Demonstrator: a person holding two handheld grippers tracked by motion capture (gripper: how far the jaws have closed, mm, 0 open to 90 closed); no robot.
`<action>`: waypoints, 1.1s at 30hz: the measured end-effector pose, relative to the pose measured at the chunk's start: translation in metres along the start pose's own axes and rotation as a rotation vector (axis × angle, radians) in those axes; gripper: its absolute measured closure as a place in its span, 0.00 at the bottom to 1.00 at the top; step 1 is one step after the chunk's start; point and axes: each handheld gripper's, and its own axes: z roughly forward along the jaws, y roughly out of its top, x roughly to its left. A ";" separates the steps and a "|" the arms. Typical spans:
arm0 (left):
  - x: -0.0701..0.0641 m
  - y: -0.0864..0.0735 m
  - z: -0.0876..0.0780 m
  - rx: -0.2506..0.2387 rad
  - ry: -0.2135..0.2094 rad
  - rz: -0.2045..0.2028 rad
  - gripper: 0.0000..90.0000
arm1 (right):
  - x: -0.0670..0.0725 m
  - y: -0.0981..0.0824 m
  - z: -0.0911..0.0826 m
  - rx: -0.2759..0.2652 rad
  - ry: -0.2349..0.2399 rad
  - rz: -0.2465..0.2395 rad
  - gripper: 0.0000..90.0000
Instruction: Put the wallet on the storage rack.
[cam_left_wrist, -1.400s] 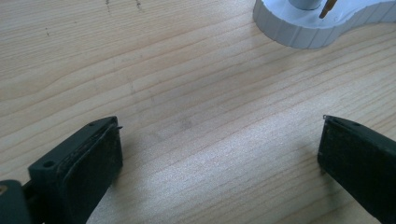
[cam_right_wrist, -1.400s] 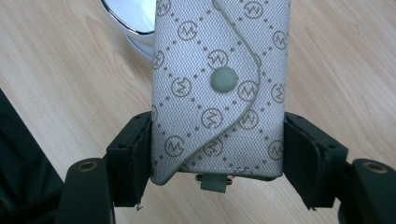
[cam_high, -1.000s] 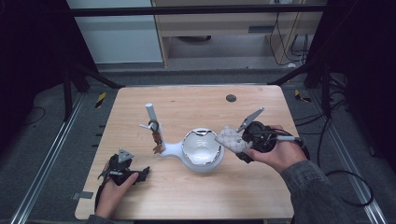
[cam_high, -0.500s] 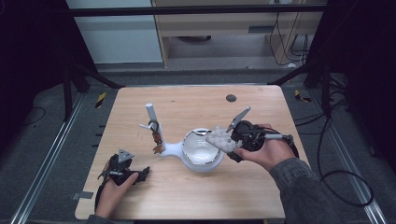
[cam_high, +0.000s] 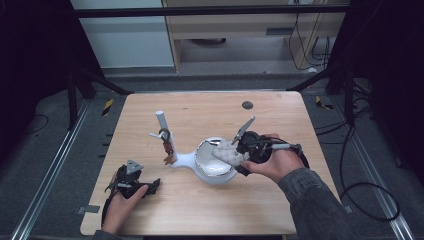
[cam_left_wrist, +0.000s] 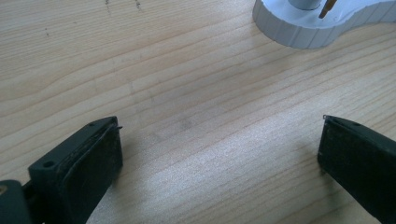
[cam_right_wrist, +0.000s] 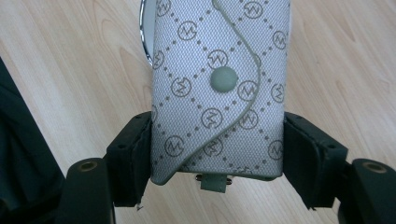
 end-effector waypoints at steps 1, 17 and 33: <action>0.000 0.000 0.000 0.000 0.000 0.000 0.00 | 0.001 0.001 0.002 0.003 0.003 -0.003 0.35; 0.000 0.000 0.000 0.000 -0.001 0.003 0.00 | 0.011 0.021 0.037 0.099 0.040 -0.035 0.35; 0.000 0.000 0.000 0.001 -0.001 0.004 0.00 | 0.006 0.030 0.049 0.133 0.054 -0.014 0.35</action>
